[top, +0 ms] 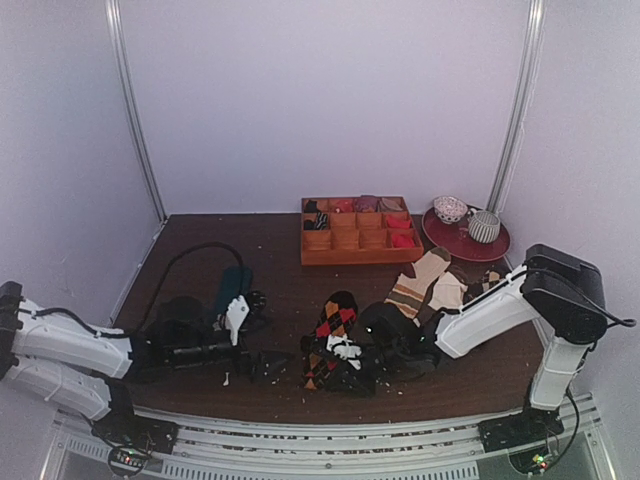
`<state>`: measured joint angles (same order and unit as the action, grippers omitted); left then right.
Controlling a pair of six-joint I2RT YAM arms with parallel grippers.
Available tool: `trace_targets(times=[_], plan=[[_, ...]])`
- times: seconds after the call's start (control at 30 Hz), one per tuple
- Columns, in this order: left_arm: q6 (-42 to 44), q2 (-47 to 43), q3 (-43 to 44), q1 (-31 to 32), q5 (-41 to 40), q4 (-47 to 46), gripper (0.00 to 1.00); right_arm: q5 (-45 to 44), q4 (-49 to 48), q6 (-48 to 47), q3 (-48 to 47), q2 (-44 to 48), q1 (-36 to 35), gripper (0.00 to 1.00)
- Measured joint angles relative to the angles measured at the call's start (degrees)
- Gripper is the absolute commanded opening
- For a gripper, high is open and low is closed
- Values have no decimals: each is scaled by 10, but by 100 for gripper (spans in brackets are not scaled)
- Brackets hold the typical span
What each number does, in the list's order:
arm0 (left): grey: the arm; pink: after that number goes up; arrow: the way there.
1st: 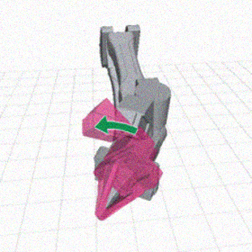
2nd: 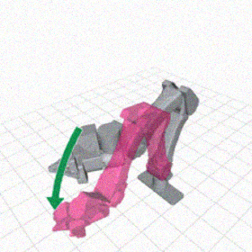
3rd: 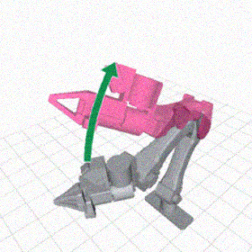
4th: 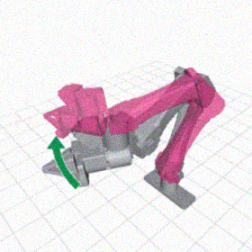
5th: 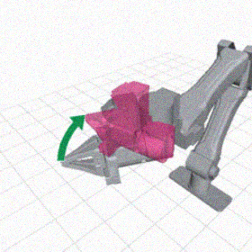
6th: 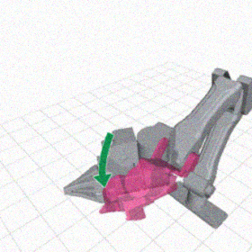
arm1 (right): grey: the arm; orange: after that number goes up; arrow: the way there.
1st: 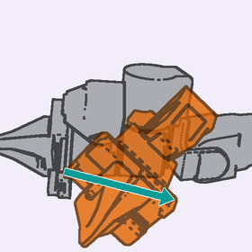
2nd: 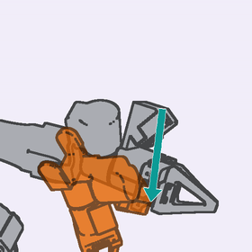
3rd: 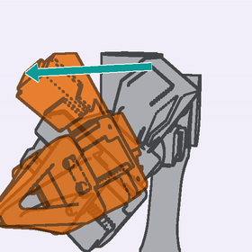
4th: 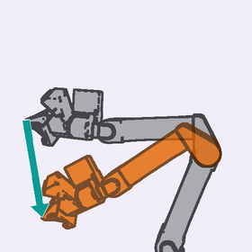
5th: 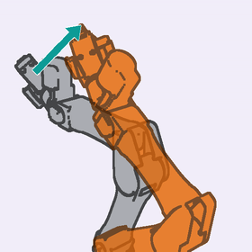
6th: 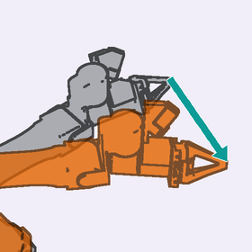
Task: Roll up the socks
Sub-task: Roll a pair of socks at the center of the board.
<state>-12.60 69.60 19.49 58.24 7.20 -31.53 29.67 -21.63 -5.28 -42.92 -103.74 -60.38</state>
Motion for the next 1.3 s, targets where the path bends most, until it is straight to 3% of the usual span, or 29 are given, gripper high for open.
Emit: trace_targets(times=[0.13, 0.2, 0.3, 0.5, 0.87, 1.03, 1.3], plan=[[45, -70, -51, 0, -105, -73, 98, 42, -13, 33, 0, -12, 20, 8], [49, -65, -57, 0, -166, -90, 98, 59, -16, 48, -1, -17, 27, 8], [65, -38, -48, -1, -187, -92, 97, 89, -8, 72, -13, -28, 38, 8], [108, 45, -32, 5, -88, -114, 79, 147, 27, 129, -49, -56, 54, 8], [136, 161, -28, 31, 91, -145, 82, 196, 86, 162, -75, -71, 68, 8], [149, 258, 23, 44, 119, -138, 78, 209, 103, 158, -86, -78, 72, 8], [160, 287, 36, 49, 122, -139, 65, 226, 130, 142, -101, -86, 76, 8]])
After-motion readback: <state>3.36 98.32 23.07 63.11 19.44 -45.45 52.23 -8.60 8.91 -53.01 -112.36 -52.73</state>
